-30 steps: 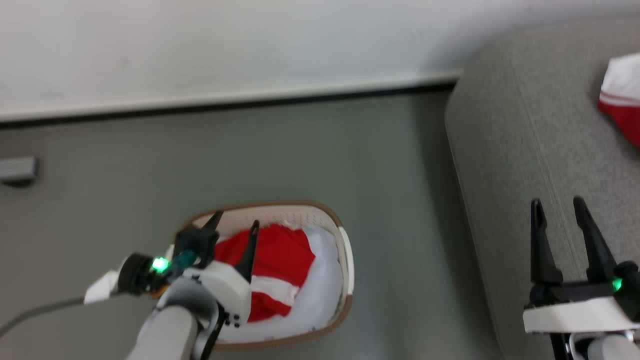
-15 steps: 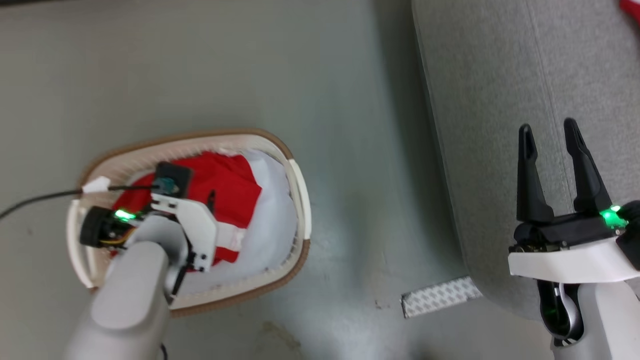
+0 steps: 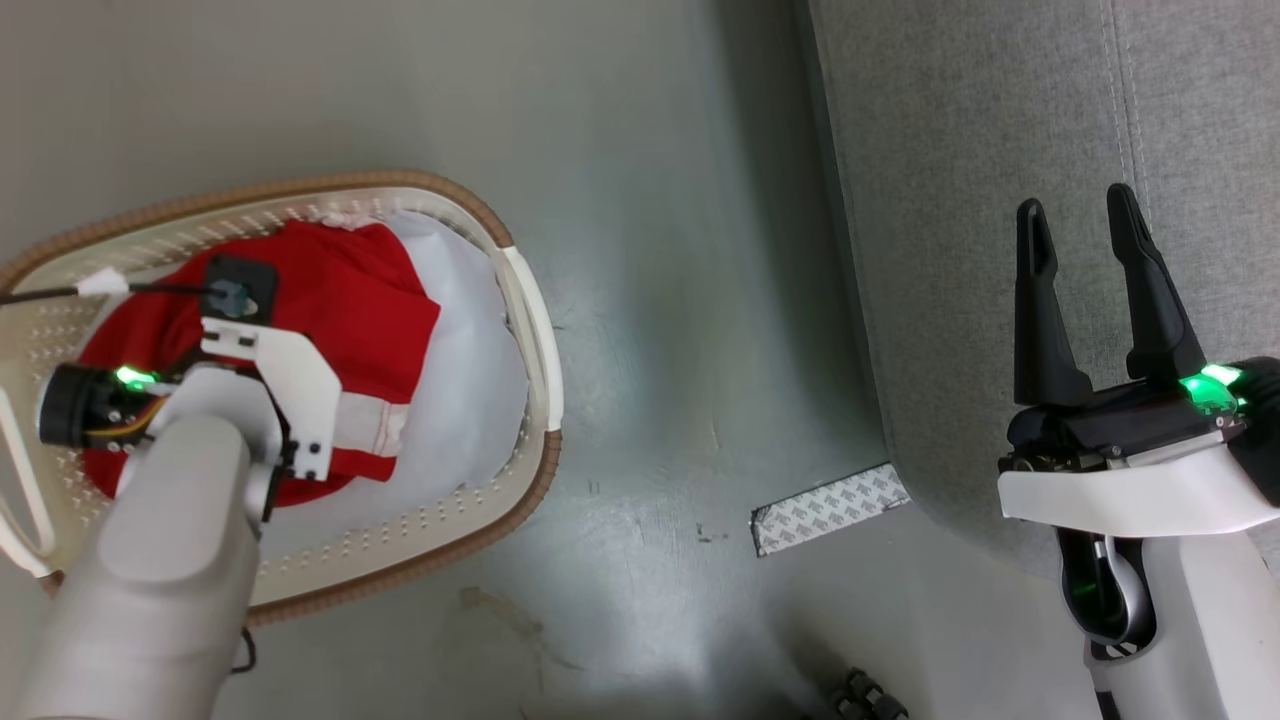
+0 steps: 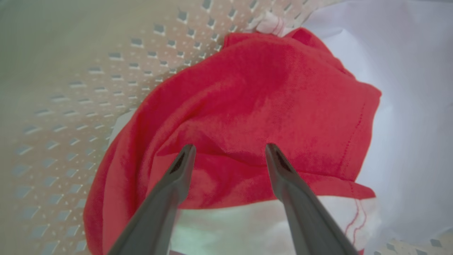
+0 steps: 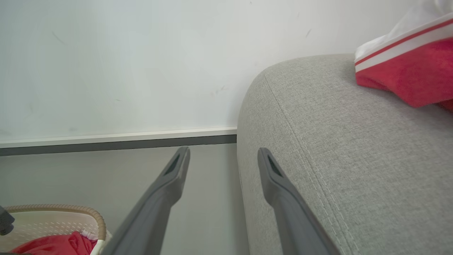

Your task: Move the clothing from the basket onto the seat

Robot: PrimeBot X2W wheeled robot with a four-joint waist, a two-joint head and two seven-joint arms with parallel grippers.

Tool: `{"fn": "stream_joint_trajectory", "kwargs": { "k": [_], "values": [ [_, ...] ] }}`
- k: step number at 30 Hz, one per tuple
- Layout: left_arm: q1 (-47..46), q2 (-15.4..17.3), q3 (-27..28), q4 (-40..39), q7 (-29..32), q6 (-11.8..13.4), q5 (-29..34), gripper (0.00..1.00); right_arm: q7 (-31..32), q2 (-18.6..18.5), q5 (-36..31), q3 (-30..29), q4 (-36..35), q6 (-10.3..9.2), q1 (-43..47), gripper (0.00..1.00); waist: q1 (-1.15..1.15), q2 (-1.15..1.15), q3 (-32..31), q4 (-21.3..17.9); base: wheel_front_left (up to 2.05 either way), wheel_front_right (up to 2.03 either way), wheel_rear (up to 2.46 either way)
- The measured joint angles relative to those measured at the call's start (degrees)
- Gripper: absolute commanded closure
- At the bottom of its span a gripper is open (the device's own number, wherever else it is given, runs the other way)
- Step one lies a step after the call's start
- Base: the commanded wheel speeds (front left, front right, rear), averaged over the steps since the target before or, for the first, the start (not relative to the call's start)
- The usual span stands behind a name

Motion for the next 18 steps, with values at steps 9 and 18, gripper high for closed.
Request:
{"fn": "stream_joint_trajectory", "kwargs": {
  "k": [9, 18],
  "values": [
    [-2.50, 2.18, -1.27, 2.20, 1.69, 0.62, 1.47, 0.00, 0.00, -0.01, 0.67, 1.42, -0.35, 0.00, -0.54, 0.00, -0.01, 0.00, 1.98, -0.89, 0.00, 0.00, 0.00],
    [-3.92, 3.25, -1.93, 2.41, 2.99, 0.05, 1.45, 0.00, 0.00, -0.01, 2.07, 2.58, -0.69, 0.00, -0.91, 0.00, -0.01, 0.00, 4.38, -2.02, 0.00, 0.00, 0.00]
  ]
}}
